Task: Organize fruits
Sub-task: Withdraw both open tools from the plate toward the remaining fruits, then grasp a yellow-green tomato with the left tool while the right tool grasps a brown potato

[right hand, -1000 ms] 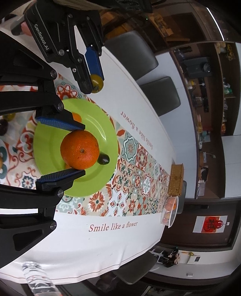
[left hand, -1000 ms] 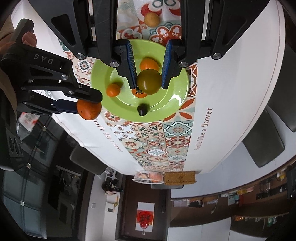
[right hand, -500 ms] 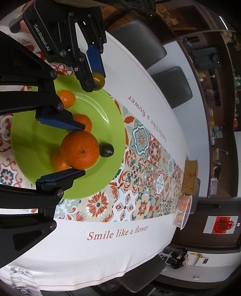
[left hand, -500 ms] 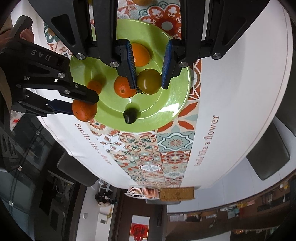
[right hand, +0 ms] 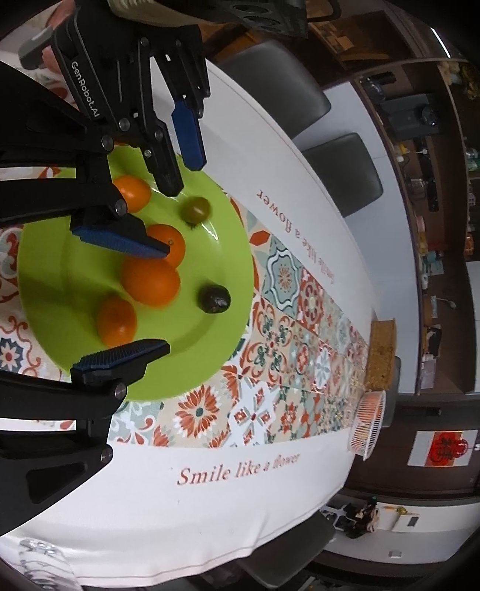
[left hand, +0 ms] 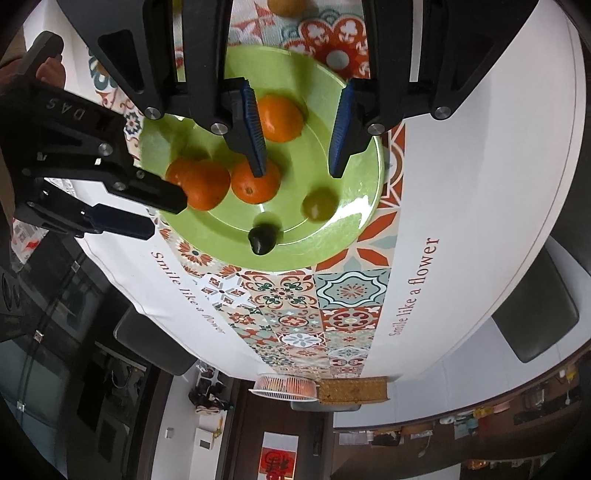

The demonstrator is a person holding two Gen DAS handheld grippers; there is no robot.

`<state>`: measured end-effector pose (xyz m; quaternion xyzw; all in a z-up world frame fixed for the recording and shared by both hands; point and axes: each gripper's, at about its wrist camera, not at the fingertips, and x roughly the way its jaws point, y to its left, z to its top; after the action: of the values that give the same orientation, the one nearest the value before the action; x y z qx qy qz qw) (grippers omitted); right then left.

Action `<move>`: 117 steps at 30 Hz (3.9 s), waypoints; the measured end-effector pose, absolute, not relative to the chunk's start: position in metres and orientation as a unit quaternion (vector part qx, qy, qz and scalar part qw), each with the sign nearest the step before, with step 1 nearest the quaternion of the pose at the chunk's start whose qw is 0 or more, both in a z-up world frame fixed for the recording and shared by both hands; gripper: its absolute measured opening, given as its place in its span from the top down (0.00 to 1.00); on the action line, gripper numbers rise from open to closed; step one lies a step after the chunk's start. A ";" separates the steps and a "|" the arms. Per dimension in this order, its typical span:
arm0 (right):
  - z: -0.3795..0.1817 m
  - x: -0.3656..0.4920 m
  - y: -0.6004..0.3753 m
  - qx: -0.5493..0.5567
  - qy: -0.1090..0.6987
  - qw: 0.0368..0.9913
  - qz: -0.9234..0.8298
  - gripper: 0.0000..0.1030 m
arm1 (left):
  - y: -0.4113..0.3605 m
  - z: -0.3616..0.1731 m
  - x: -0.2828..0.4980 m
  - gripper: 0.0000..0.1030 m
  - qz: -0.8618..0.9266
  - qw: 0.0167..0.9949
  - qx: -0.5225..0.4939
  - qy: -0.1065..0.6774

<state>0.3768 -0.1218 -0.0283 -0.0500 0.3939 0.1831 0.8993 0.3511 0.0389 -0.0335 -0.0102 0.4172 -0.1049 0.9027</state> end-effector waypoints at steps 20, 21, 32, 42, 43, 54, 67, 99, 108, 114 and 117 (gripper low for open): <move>0.018 0.266 -0.147 -0.062 0.327 0.923 0.192 0.48 | 0.013 0.021 0.235 0.49 -0.101 0.934 0.033 0.340; 0.020 0.261 -0.149 -0.061 0.325 0.924 0.191 0.48 | 0.011 0.023 0.229 0.48 -0.100 0.936 0.035 0.336; 0.019 0.222 -0.171 -0.037 0.326 0.928 0.177 0.41 | -0.006 0.026 0.191 0.36 -0.104 0.939 0.058 0.323; -0.012 0.211 -0.183 -0.029 0.374 0.912 0.165 0.41 | -0.014 -0.004 0.178 0.36 -0.109 0.923 0.073 0.363; -0.015 0.211 -0.184 -0.029 0.378 0.911 0.164 0.41 | -0.014 -0.006 0.178 0.36 -0.109 0.921 0.073 0.366; -0.048 0.214 -0.185 -0.038 0.421 0.893 0.158 0.41 | -0.017 -0.039 0.182 0.36 -0.138 0.906 0.078 0.392; -0.071 0.225 -0.175 -0.056 0.448 0.878 0.160 0.42 | -0.020 -0.071 0.204 0.39 -0.197 0.884 0.095 0.412; -0.087 0.249 -0.168 -0.050 0.472 0.864 0.167 0.72 | -0.020 -0.078 0.223 0.74 -0.239 0.872 0.059 0.424; -0.072 0.234 -0.165 -0.055 0.453 0.873 0.173 0.72 | -0.015 -0.068 0.214 0.74 -0.219 0.880 0.050 0.418; -0.056 0.225 -0.162 -0.051 0.436 0.880 0.182 0.72 | -0.012 -0.049 0.205 0.74 -0.210 0.891 0.043 0.400; -0.047 0.221 -0.161 -0.048 0.425 0.885 0.185 0.72 | -0.011 -0.037 0.199 0.74 -0.204 0.898 0.043 0.387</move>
<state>0.2207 -0.1614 -0.0469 -0.0478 0.4252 0.1851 0.8847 0.1994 -0.0112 -0.0368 0.0430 0.3873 -0.2035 0.8982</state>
